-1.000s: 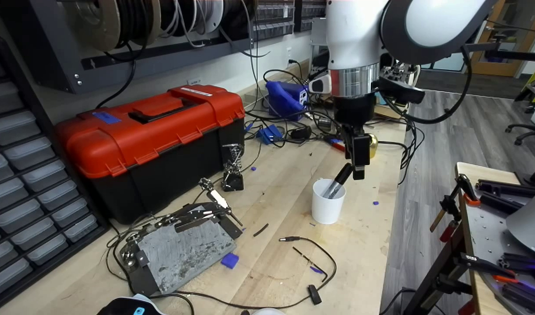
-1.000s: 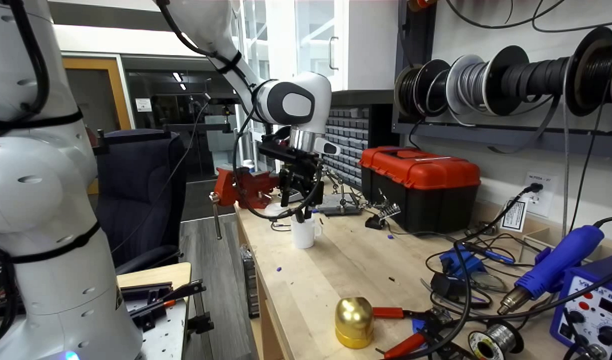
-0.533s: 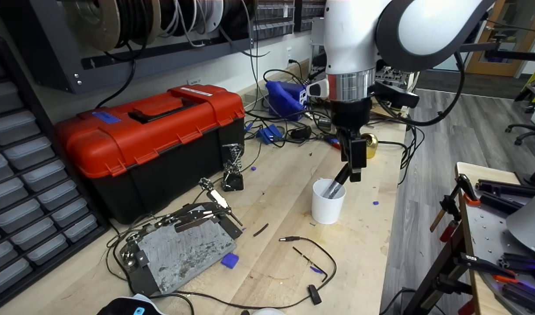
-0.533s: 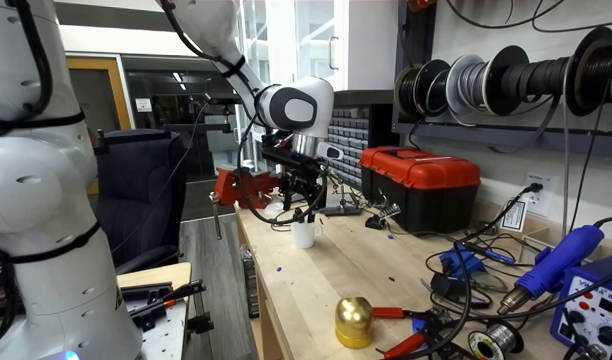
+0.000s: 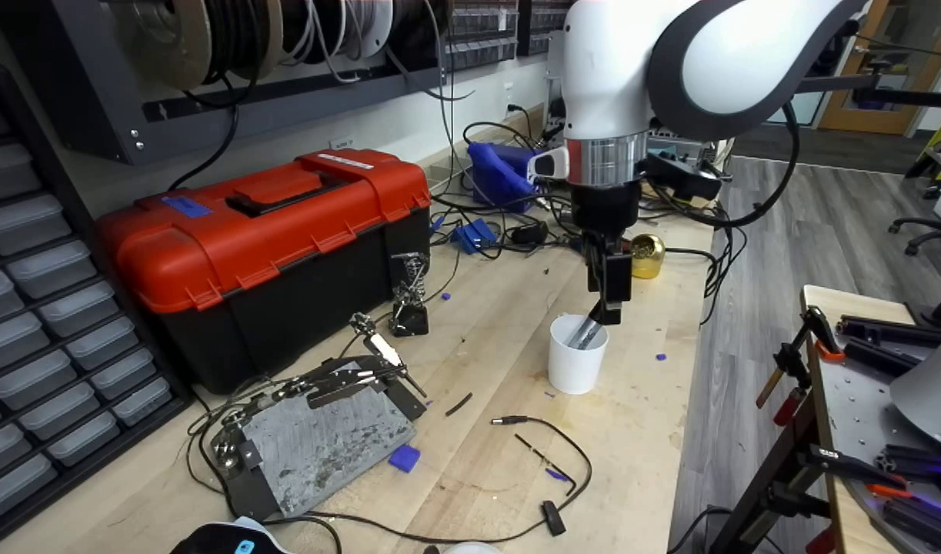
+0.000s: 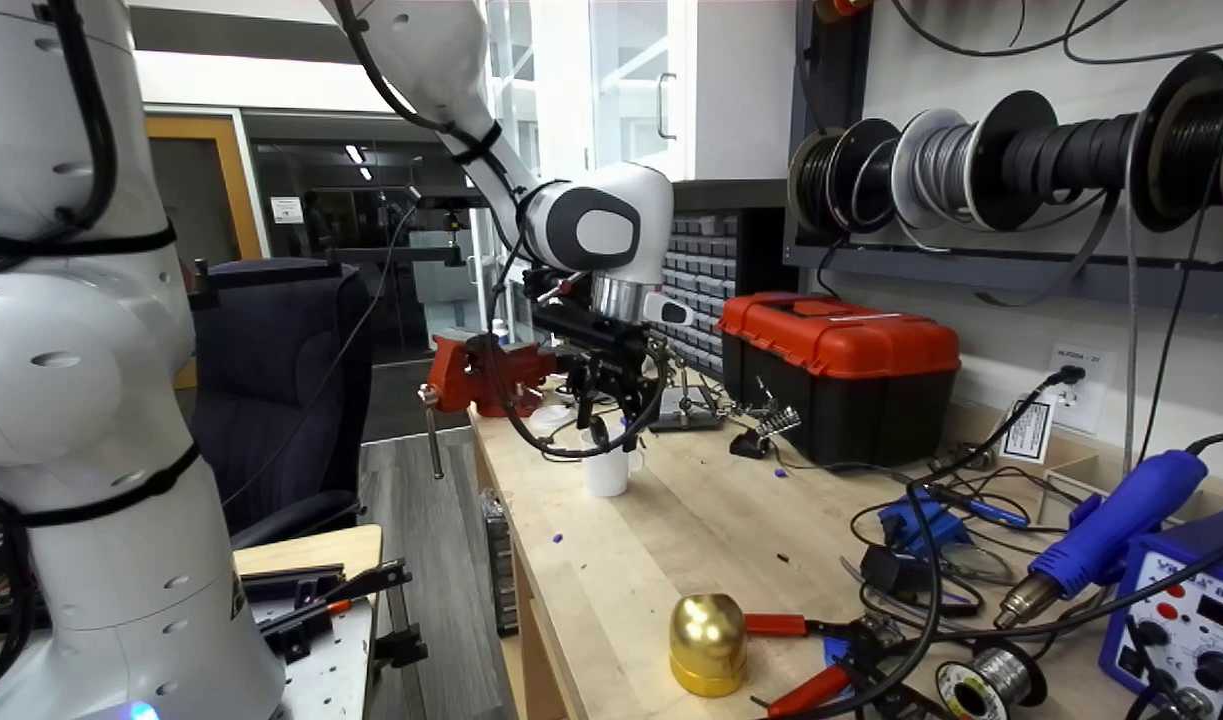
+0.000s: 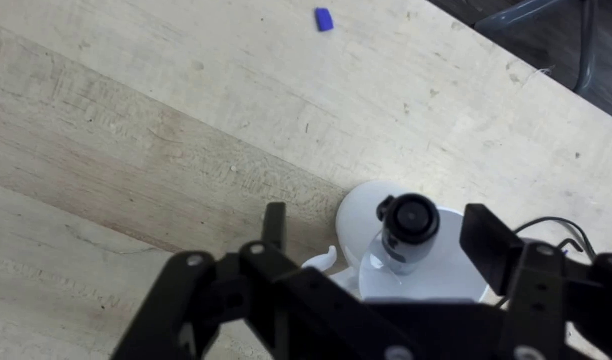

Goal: Pick up the pen from the cup and put it on the table.

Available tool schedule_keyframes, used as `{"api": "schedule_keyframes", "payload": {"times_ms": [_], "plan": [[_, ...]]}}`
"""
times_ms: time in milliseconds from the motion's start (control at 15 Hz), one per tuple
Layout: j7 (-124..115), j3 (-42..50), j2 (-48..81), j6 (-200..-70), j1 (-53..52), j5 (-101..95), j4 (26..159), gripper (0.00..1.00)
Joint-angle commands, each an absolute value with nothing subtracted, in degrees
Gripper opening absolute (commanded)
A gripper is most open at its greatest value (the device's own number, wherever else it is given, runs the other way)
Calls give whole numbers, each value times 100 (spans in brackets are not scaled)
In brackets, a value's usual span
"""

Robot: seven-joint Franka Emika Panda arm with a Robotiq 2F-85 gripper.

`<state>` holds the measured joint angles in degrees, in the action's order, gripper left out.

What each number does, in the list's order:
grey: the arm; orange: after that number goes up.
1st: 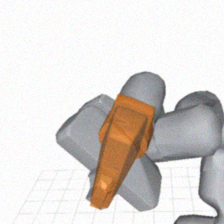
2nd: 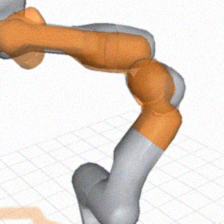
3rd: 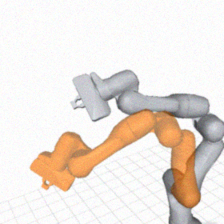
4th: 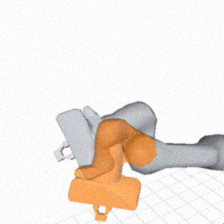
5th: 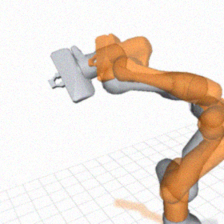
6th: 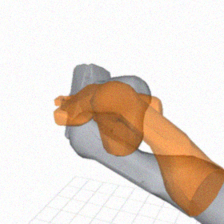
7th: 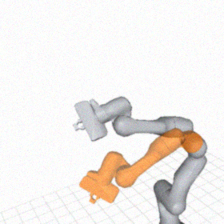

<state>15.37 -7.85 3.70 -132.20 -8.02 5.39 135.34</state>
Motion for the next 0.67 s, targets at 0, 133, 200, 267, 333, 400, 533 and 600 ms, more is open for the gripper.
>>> {"api": "schedule_keyframes", "payload": {"times_ms": [0, 133, 200, 267, 333, 400, 533, 600], "plan": [[1705, -802, 477, -13299, -752, 573, 13400, 58], [1701, -800, 486, -13281, -747, 575, 13369, 45], [1691, -800, 488, -13268, -747, 567, 13359, 39], [1686, -803, 491, -13256, -749, 563, 13348, 33], [1680, -810, 489, -13233, -755, 566, 13338, 26], [1667, -815, 490, -13207, -759, 562, 13330, 20], [1633, -834, 464, -13128, -777, 550, 13329, 8], [1608, -847, 425, -13091, -790, 526, 13353, 2]]}}
